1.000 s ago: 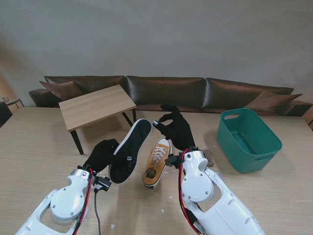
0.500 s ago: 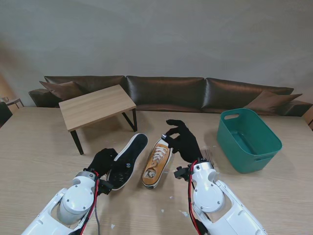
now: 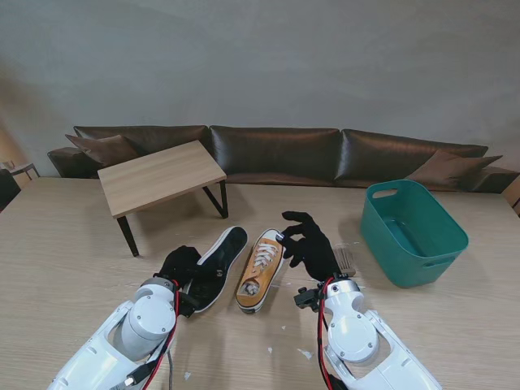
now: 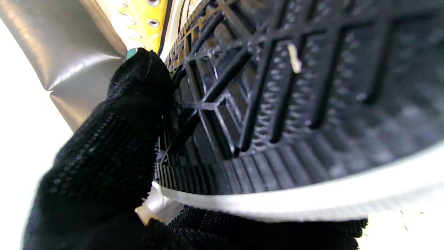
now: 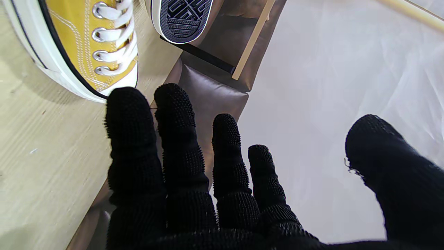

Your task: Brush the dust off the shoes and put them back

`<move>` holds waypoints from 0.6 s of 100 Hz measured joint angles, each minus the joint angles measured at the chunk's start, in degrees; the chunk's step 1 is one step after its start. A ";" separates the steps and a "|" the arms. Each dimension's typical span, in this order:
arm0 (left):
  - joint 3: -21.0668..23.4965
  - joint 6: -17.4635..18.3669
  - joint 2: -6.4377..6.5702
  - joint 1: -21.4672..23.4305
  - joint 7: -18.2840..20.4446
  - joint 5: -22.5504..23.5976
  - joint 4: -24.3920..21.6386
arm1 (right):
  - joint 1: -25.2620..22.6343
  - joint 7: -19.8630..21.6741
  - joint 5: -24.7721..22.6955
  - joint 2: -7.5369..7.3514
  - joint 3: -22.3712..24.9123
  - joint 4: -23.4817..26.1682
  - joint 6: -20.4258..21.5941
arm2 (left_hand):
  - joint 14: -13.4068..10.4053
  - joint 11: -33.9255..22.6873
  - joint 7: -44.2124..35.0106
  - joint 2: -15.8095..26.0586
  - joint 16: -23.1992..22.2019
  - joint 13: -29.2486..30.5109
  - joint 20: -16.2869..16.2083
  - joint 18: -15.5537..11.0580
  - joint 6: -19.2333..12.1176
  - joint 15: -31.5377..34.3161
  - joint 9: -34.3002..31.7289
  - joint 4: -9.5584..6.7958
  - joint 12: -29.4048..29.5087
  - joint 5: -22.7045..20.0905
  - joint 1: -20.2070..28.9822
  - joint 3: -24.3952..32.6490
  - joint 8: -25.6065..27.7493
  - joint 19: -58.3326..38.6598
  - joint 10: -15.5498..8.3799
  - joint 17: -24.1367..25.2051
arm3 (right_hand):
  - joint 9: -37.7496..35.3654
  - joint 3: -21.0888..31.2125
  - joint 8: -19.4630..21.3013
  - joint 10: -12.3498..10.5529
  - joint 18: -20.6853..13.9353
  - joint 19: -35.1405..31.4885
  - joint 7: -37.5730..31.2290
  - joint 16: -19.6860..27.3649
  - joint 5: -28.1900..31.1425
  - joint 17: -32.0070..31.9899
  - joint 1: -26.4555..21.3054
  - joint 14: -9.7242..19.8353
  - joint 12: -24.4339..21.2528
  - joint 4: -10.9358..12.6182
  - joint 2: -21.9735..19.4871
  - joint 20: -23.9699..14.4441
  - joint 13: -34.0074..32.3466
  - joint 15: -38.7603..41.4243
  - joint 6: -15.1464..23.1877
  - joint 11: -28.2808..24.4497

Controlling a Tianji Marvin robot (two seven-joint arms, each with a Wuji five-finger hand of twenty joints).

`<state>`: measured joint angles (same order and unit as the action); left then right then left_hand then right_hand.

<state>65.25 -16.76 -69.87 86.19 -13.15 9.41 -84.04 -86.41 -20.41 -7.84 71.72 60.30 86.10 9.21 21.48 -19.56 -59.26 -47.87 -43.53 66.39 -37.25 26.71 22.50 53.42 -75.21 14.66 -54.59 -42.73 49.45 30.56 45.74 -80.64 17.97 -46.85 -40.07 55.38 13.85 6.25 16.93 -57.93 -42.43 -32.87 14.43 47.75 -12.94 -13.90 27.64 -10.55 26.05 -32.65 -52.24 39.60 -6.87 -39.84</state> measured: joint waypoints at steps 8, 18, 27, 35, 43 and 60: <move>-0.39 -0.45 -0.20 -0.35 -0.26 0.23 0.54 | -0.17 0.09 0.29 -0.02 0.16 -0.01 0.00 | -0.06 0.14 0.14 0.36 -1.08 -0.15 0.00 0.00 0.04 -0.83 0.94 -0.01 -1.22 0.44 0.02 0.16 -0.39 0.00 0.19 0.82 | 0.00 0.00 0.00 0.13 0.02 0.00 0.01 0.00 0.00 0.00 0.00 -0.02 0.00 0.00 0.00 0.00 0.00 0.00 0.00 0.00; -0.58 -1.25 -0.38 -0.48 -0.49 0.37 0.80 | -0.32 0.09 0.58 -0.03 0.31 -0.02 0.00 | -0.13 0.24 1.63 1.02 -2.78 -0.21 -0.11 0.00 0.31 -2.07 3.12 -0.01 -1.46 0.70 0.03 0.40 -1.43 0.00 0.82 2.01 | -0.01 0.00 0.00 0.14 0.03 0.00 0.01 0.00 0.01 0.00 0.00 -0.03 0.00 0.00 0.00 -0.01 0.01 0.00 0.00 0.00; -0.62 -2.77 -0.51 -0.48 -0.50 0.29 0.77 | -0.39 0.07 0.86 -0.03 0.36 -0.05 0.02 | -0.28 0.15 4.29 1.80 -4.01 -0.35 -0.79 0.00 0.68 -4.22 8.52 -0.04 2.57 1.30 0.03 0.66 -2.11 -0.01 2.21 4.16 | -0.01 0.00 0.00 0.15 0.03 0.01 0.01 0.00 0.01 0.00 0.00 -0.04 0.00 0.00 0.00 -0.01 0.01 0.00 0.00 0.00; -0.80 -4.07 -0.65 -0.48 -1.03 0.18 0.67 | -0.44 -0.01 1.26 -0.02 0.37 -0.10 0.07 | -0.32 -0.02 6.78 1.81 -4.12 -0.44 -1.57 0.00 0.72 -5.32 12.08 -0.06 7.87 1.30 0.03 0.80 -2.66 -0.01 3.30 5.63 | -0.01 0.00 0.00 0.16 0.03 0.01 0.02 0.00 0.01 0.00 0.00 -0.03 0.00 0.00 0.00 -0.01 0.02 0.00 -0.01 0.00; -0.98 -4.66 -0.82 -0.48 -1.40 0.36 0.64 | -0.53 -0.03 1.58 0.00 0.43 -0.16 0.14 | -0.32 -0.26 13.40 2.14 -4.11 -0.73 -2.31 0.00 0.73 -6.15 14.28 -0.07 12.88 0.28 -0.73 3.00 -4.67 -0.01 4.14 7.30 | -0.02 0.00 0.00 0.20 0.04 0.01 0.02 0.00 0.02 0.00 0.00 -0.04 0.00 0.00 0.00 -0.02 0.02 0.00 -0.02 0.00; -1.22 -6.48 -0.96 -0.37 -1.54 2.65 0.39 | -0.68 0.01 1.98 0.01 0.51 -0.30 0.27 | 0.23 -0.16 29.90 5.06 -4.06 -3.30 -3.13 -0.07 0.73 -6.47 16.70 -2.65 13.65 -2.51 -4.97 10.24 -10.89 -0.01 5.21 9.85 | -0.04 0.00 0.00 0.23 0.06 0.01 0.18 0.00 0.62 0.00 0.00 -0.04 0.00 0.00 0.00 -0.03 0.04 0.00 -0.07 0.00</move>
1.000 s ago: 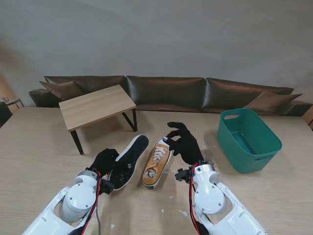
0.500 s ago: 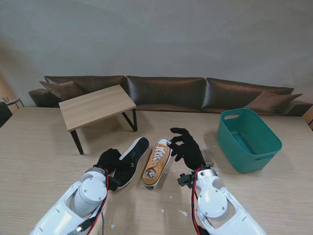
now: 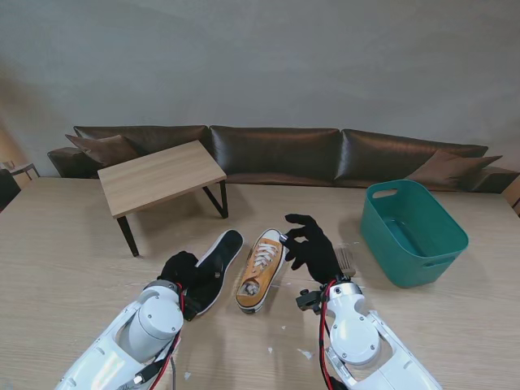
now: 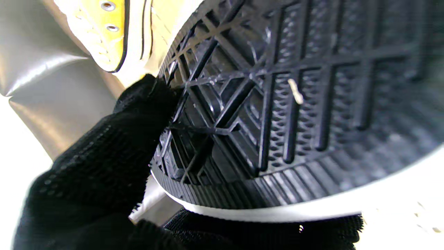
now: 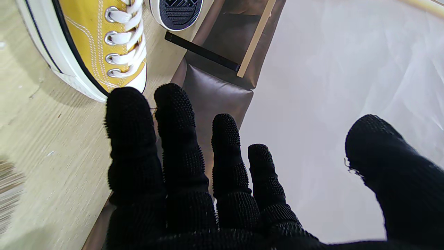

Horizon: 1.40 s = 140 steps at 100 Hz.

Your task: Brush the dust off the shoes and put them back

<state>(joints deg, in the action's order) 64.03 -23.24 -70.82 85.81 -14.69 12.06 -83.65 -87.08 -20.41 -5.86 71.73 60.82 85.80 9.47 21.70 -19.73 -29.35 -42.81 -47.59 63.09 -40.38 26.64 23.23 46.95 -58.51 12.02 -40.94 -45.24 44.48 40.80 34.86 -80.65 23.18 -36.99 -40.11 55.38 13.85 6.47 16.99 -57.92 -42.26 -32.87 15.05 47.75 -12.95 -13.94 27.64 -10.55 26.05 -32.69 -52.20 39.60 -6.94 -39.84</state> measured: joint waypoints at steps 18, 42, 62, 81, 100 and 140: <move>0.39 -1.63 0.55 0.35 2.55 2.44 -1.03 | -0.02 0.03 0.37 0.01 0.04 -0.19 0.25 | 3.27 2.81 10.28 4.46 -1.17 -11.65 -2.94 0.20 -0.36 -0.30 5.16 -0.79 2.07 0.01 -1.58 1.28 -4.29 1.53 0.57 10.64 | -0.01 0.00 0.00 0.02 0.01 0.00 0.00 0.00 0.00 0.00 0.00 -0.02 0.00 0.00 0.00 -0.04 0.00 0.00 -0.01 0.01; 0.91 -4.88 1.84 1.03 6.06 4.30 -3.72 | -0.04 0.10 0.84 0.03 0.07 -0.46 0.50 | 6.50 9.67 14.95 7.84 3.13 -27.87 -3.05 0.14 -2.24 -8.58 12.66 -3.30 6.91 0.10 -2.16 -1.52 -7.03 15.48 0.96 26.60 | -0.04 0.00 0.00 0.14 0.44 0.00 -0.06 0.00 0.94 0.00 -0.01 -0.44 0.00 0.00 0.00 -0.10 0.06 0.00 -0.01 0.01; 0.85 -6.01 2.31 1.08 7.30 7.06 -4.51 | -0.06 0.34 1.08 0.03 0.18 -0.62 0.65 | 6.46 12.08 17.86 9.05 6.07 -32.36 -1.06 -0.70 -3.39 -12.73 17.19 -3.50 12.12 0.82 -2.87 -2.40 -9.80 24.20 1.61 30.03 | -0.04 0.00 0.00 0.65 0.46 0.00 -0.06 0.00 0.94 0.00 -0.01 -0.54 -0.01 0.00 0.00 -0.10 0.09 0.00 -0.01 0.01; 1.15 -6.12 2.79 1.09 7.74 8.30 -4.63 | -0.06 0.41 1.19 0.03 0.20 -0.86 0.95 | 6.45 12.50 18.94 9.81 8.53 -33.83 0.02 -1.05 -3.42 -16.78 18.69 -3.53 13.24 2.17 -3.40 -2.44 -11.63 26.27 1.62 30.68 | -0.05 0.00 0.00 0.66 0.46 0.00 -0.06 0.00 0.94 0.00 -0.01 -0.55 -0.01 0.00 0.00 -0.10 0.10 0.09 -0.01 0.01; 1.21 -5.69 3.43 1.05 8.40 11.00 -4.32 | -0.06 0.51 1.35 0.03 0.23 -1.02 1.01 | 6.47 12.75 19.60 10.04 11.45 -35.02 0.85 -1.45 -4.24 -21.81 19.40 -3.53 14.15 3.68 -4.48 -2.56 -12.79 28.16 1.61 30.77 | -0.06 0.00 0.00 0.66 0.47 0.00 -0.06 0.00 0.95 0.00 -0.01 -0.55 -0.01 0.00 0.00 -0.11 0.10 0.10 -0.01 0.01; -0.58 3.64 4.28 -0.54 7.52 18.67 0.77 | -0.06 0.53 1.72 0.06 0.29 -1.27 1.10 | 4.89 15.06 28.92 12.17 15.29 -40.04 -1.56 -5.74 -22.19 -29.91 32.19 -3.46 16.87 21.82 -8.65 -4.85 -27.75 32.49 -2.47 35.79 | -0.07 0.00 0.00 0.67 0.47 0.00 -0.06 0.00 0.96 0.00 -0.01 -0.56 -0.01 0.00 0.00 -0.12 0.11 0.10 -0.01 0.01</move>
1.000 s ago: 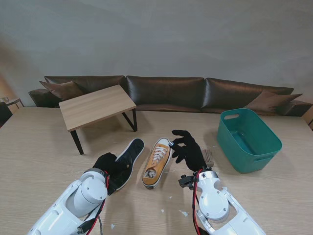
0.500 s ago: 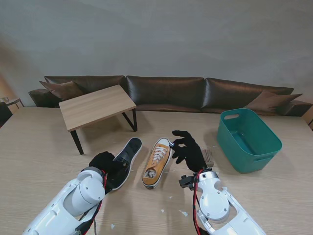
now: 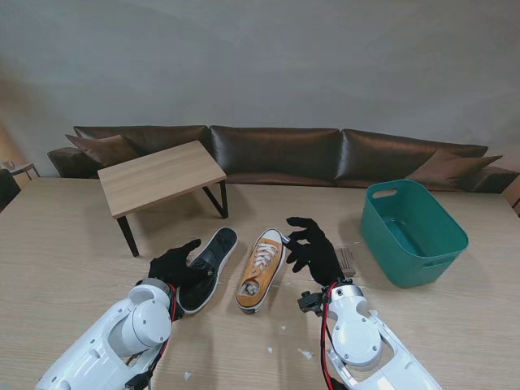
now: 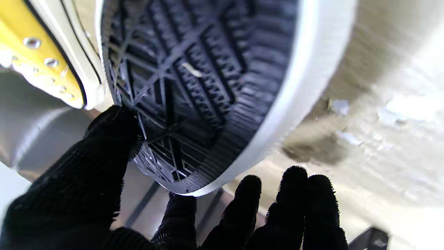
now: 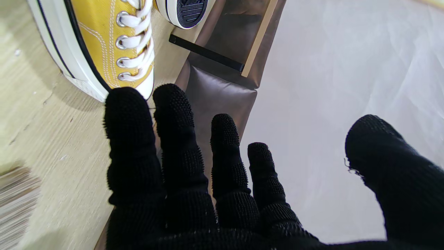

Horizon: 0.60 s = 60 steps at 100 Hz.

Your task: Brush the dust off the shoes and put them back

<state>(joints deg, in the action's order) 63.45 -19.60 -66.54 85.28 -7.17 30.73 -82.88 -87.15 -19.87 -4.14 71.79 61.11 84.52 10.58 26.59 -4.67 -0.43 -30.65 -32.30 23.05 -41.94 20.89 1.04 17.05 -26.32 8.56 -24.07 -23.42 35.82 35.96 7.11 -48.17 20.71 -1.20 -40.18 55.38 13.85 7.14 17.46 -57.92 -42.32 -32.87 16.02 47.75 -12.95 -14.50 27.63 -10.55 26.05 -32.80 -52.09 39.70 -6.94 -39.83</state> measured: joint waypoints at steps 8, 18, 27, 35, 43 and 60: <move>-0.49 2.51 0.89 -0.27 1.61 5.07 0.24 | -0.01 -0.03 0.06 0.01 0.04 -0.02 0.00 | -0.81 -0.28 0.25 2.03 -0.66 -1.39 -1.12 -1.42 -2.26 0.00 2.36 0.00 -0.05 2.22 -0.14 -0.05 -2.41 0.00 -1.52 0.73 | 0.00 0.00 0.00 0.00 0.00 0.00 0.00 0.00 0.00 0.00 0.00 -0.01 0.00 0.00 0.00 0.00 0.01 0.01 0.00 0.00; -0.87 2.47 2.10 -0.73 4.75 6.76 -0.69 | -0.03 -0.05 0.22 0.02 0.08 -0.02 -0.01 | -1.35 -0.35 0.43 4.06 -1.72 -1.02 -2.01 -1.65 -2.99 0.64 3.05 0.00 -0.22 2.84 -0.17 -0.16 -3.88 -0.01 -1.70 0.77 | 0.00 0.00 0.00 0.00 0.01 0.00 0.00 0.00 0.00 0.00 0.00 -0.01 0.00 0.00 0.00 0.00 0.01 0.01 0.00 0.00; -1.24 2.62 2.65 -1.02 4.99 8.05 -0.79 | -0.05 -0.05 0.46 0.03 0.09 -0.02 -0.03 | -2.07 -0.14 0.97 4.15 -2.00 -2.69 -2.53 -2.08 -3.36 1.26 5.09 0.00 -0.22 3.51 -0.18 -0.16 -4.64 -0.01 -1.94 1.01 | -0.01 0.00 0.00 0.00 0.01 0.00 0.00 0.00 0.00 0.00 0.00 -0.01 0.00 0.00 0.00 0.00 0.01 0.10 0.00 0.00; -1.43 3.70 2.95 -1.11 4.93 10.37 -0.66 | -0.06 -0.04 0.49 0.03 0.09 -0.02 -0.03 | -2.08 0.30 1.39 4.85 -2.51 -2.26 -2.79 -2.27 -3.68 1.30 6.45 0.00 -0.22 5.13 -0.16 -0.16 -5.70 -0.01 -2.42 1.09 | -0.01 0.00 0.00 0.00 0.01 0.00 0.00 0.00 0.00 0.00 0.00 -0.02 0.00 0.00 0.00 0.00 0.01 0.12 0.00 0.00; -1.60 5.01 3.20 -1.18 4.88 12.49 -0.44 | -0.06 -0.02 0.50 0.04 0.10 -0.02 -0.05 | -2.46 0.70 1.89 5.06 -3.34 -2.26 -3.44 -2.83 -3.81 2.57 8.13 0.00 -0.09 6.48 -0.16 -0.13 -6.59 -0.01 -2.92 1.10 | -0.01 0.00 0.00 0.00 0.01 0.00 0.00 0.00 0.00 0.00 0.00 -0.02 0.00 0.00 0.00 0.00 0.01 0.12 0.00 0.00; -1.66 6.68 3.95 -1.25 6.10 15.64 -0.61 | -0.07 -0.02 0.57 0.05 0.15 -0.02 -0.15 | -3.07 0.32 2.16 7.64 -4.88 -2.26 -4.24 -3.26 -4.50 4.97 9.74 -0.03 -0.52 8.37 -0.14 0.15 -7.11 -0.01 -3.04 1.11 | -0.01 0.00 0.00 0.01 0.01 0.00 0.00 0.00 0.00 0.00 0.00 -0.03 0.00 0.00 0.00 0.00 0.01 0.13 0.00 0.00</move>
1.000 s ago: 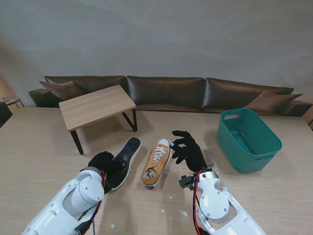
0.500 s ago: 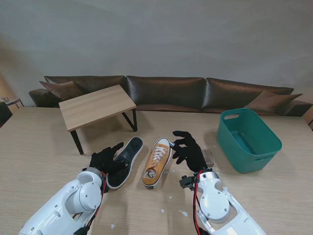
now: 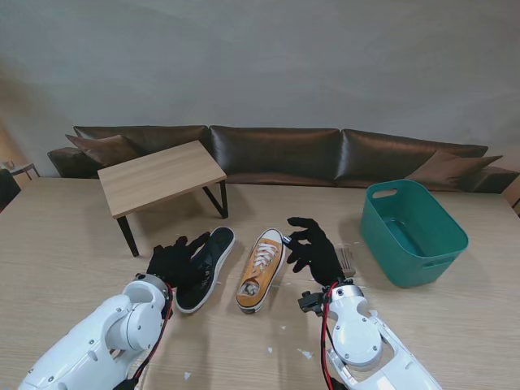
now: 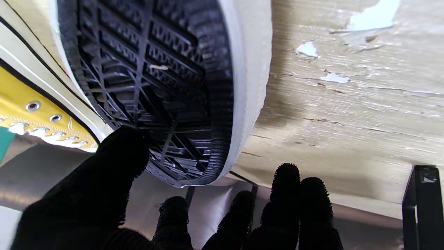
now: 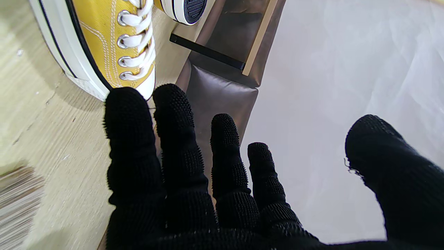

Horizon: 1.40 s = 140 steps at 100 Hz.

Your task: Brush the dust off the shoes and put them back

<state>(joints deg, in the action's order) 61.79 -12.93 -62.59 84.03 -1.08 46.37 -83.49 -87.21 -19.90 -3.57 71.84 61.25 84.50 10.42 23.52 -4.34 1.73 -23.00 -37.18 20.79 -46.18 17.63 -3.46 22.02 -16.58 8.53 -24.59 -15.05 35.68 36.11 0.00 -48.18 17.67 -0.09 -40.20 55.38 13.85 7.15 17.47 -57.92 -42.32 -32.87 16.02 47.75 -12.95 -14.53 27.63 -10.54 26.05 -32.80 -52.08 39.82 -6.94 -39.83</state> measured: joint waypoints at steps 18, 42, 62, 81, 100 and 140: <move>1.03 3.70 0.67 0.43 1.77 3.40 -0.49 | 0.00 0.02 0.16 0.01 0.01 0.00 -0.05 | -0.43 -0.82 -0.93 2.30 -2.18 0.01 -0.25 -0.85 -2.09 3.82 -0.04 -0.06 -3.96 -4.10 2.42 2.85 0.04 -1.56 -0.57 0.00 | -0.04 0.00 0.00 0.00 0.00 0.00 0.00 0.00 0.00 0.00 0.00 -0.07 0.00 0.00 0.00 0.00 0.01 0.01 0.00 0.00; 2.02 3.82 1.55 1.10 5.21 4.77 -2.14 | -0.02 0.15 0.50 0.01 0.05 0.00 -0.11 | -0.90 -3.06 -2.26 4.84 -3.67 0.15 -0.71 -0.90 -1.98 7.80 -3.30 -0.11 -10.35 -10.64 3.10 3.64 2.41 -4.99 -0.63 -0.17 | -1.33 0.00 0.00 0.01 0.03 0.00 0.00 0.00 0.00 -0.01 0.00 -0.37 0.00 0.00 0.00 0.00 0.02 0.12 0.00 0.85; 2.07 4.01 2.13 0.68 7.90 5.26 -2.88 | -0.02 0.20 0.65 0.03 0.13 0.00 -0.13 | -0.94 -2.85 -1.82 4.84 -3.73 0.16 -0.72 -0.90 -1.72 8.43 -4.92 -0.16 -10.57 -10.37 3.14 4.34 2.51 -5.60 -0.33 -0.20 | -1.33 0.00 0.00 0.05 0.04 0.00 0.00 0.00 0.00 -0.01 0.00 -0.37 0.00 0.00 0.00 0.00 0.03 0.22 0.00 0.85; 0.65 3.97 2.51 -0.71 8.56 4.00 -2.05 | -0.02 0.29 0.82 0.03 0.20 0.00 -0.14 | -0.96 -2.83 -1.62 4.83 -3.73 0.17 -0.72 -0.91 -1.65 8.43 -5.51 -0.13 -11.25 -9.58 3.10 5.00 2.62 -5.60 -0.32 -0.20 | -1.33 0.00 0.00 0.07 0.04 0.00 0.00 0.00 0.01 -0.01 0.00 -0.38 0.00 0.00 0.00 0.00 0.04 0.30 0.00 0.85; -1.68 2.80 2.65 -3.04 9.36 1.40 -0.67 | -0.03 0.47 1.06 0.03 0.24 0.00 -0.15 | -0.96 -2.83 -1.45 4.76 -3.73 0.16 -0.72 -0.91 -3.15 8.45 -5.53 -0.11 -11.91 -8.74 3.00 5.10 2.69 -5.60 -0.32 -0.20 | -1.33 0.00 0.00 0.07 0.05 0.00 0.00 0.00 0.02 -0.01 0.00 -0.39 0.00 0.00 0.00 0.00 0.04 0.30 0.00 0.85; -0.96 1.31 2.60 -3.03 11.88 3.57 -1.58 | -0.04 0.52 1.49 0.04 0.29 0.00 -0.23 | -0.97 -2.73 -0.07 4.79 -3.66 0.16 -0.65 -0.94 -5.08 7.33 -6.11 -0.09 -12.01 -8.56 1.70 5.10 2.60 -5.60 -0.32 -0.20 | -1.33 0.00 0.00 0.10 0.07 0.00 0.01 0.00 0.02 -0.01 0.00 -0.40 0.00 0.00 0.00 0.00 0.04 0.30 0.00 0.85</move>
<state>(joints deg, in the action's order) 60.83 -11.62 -60.00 81.00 10.80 49.94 -85.08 -87.26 -19.37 -2.09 71.88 61.54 84.50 10.19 22.55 -7.08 1.66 -18.21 -40.83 20.96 -46.82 16.69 -8.53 29.35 -22.69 8.44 -36.59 -23.61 37.38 41.21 2.60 -53.78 17.35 -0.29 -41.52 55.38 13.85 7.24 17.54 -57.92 -42.31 -32.87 16.04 47.74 -12.95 -14.92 27.63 -10.54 26.05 -32.80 -52.03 40.13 -6.95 -38.98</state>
